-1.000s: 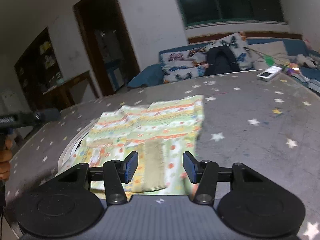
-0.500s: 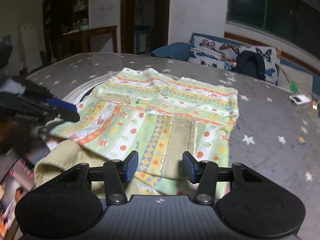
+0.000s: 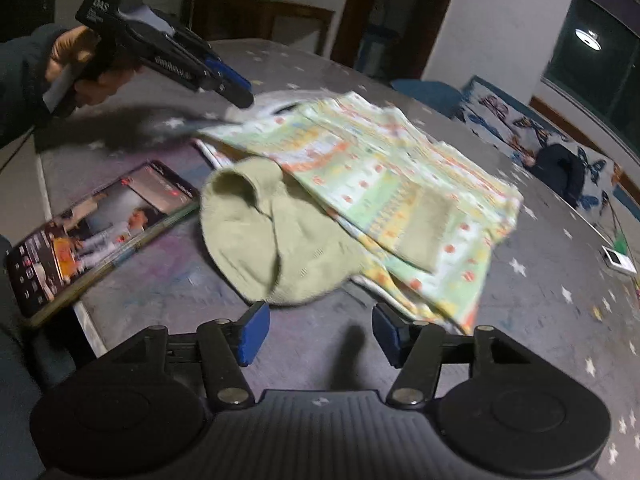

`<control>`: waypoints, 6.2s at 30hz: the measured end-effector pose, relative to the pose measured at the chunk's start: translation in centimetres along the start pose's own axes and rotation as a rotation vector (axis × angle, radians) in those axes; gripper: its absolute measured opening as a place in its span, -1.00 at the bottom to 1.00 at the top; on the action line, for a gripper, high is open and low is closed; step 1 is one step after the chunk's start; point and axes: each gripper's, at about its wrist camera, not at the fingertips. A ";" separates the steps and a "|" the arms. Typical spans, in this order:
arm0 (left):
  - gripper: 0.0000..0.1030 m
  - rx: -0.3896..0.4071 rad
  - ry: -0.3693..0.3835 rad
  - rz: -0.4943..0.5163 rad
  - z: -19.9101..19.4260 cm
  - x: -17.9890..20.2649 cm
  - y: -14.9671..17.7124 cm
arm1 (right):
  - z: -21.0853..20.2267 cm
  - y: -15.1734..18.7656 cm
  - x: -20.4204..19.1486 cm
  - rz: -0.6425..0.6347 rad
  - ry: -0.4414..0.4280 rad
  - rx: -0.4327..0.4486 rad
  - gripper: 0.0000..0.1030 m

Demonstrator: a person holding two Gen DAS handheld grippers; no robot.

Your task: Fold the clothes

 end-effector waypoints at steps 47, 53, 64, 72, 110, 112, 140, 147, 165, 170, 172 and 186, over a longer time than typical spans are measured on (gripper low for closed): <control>-0.55 0.010 0.143 0.258 5.0 4.0 -1.4 | 5.6 -4.0 3.5 0.107 0.088 0.075 -0.03; -0.32 0.006 0.121 0.302 4.5 4.0 -0.5 | 6.8 -4.4 3.8 0.183 0.066 0.055 -0.55; -0.58 -0.013 0.082 0.390 3.6 4.0 1.9 | 6.4 -5.1 4.6 0.233 0.074 0.066 -0.59; -0.88 0.020 0.092 0.339 2.4 3.8 2.0 | 6.0 -4.8 4.3 0.255 0.076 0.067 -0.71; -0.88 0.150 -0.004 0.234 2.0 -4.0 -6.6 | 3.2 -10.9 6.9 0.223 0.042 0.153 -0.87; -0.88 0.120 -0.028 0.214 5.1 -5.2 -7.4 | 6.2 -11.5 8.0 0.240 0.068 0.126 -0.87; -0.09 0.091 -0.147 0.004 8.4 -10.1 -6.7 | 12.7 -8.7 11.0 0.465 0.100 0.089 -0.52; -0.63 0.101 -0.235 -0.147 6.1 -13.8 -5.7 | 16.7 -7.4 12.1 0.578 0.081 -0.017 -0.68; -0.63 0.016 -0.151 -0.171 10.9 -13.1 -5.2 | 19.3 -11.4 9.3 0.529 0.059 -0.022 -0.67; -0.61 0.006 -0.156 -0.184 10.6 -12.8 -4.6 | 17.3 -11.4 9.2 0.529 0.070 0.006 -0.62; -0.60 0.006 -0.155 -0.175 10.1 -12.2 -4.7 | 16.4 -11.4 8.8 0.521 0.058 0.023 -0.58; -0.54 0.061 -0.124 -0.120 5.3 -5.2 -3.8 | 11.7 -10.3 4.1 0.466 0.007 0.070 -0.17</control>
Point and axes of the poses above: each gripper's, at about its wrist camera, not at the fingertips, and z roughly the way its jaws point, x to its right, y to its underside, and after that the axes turned 13 degrees about y, right-handed
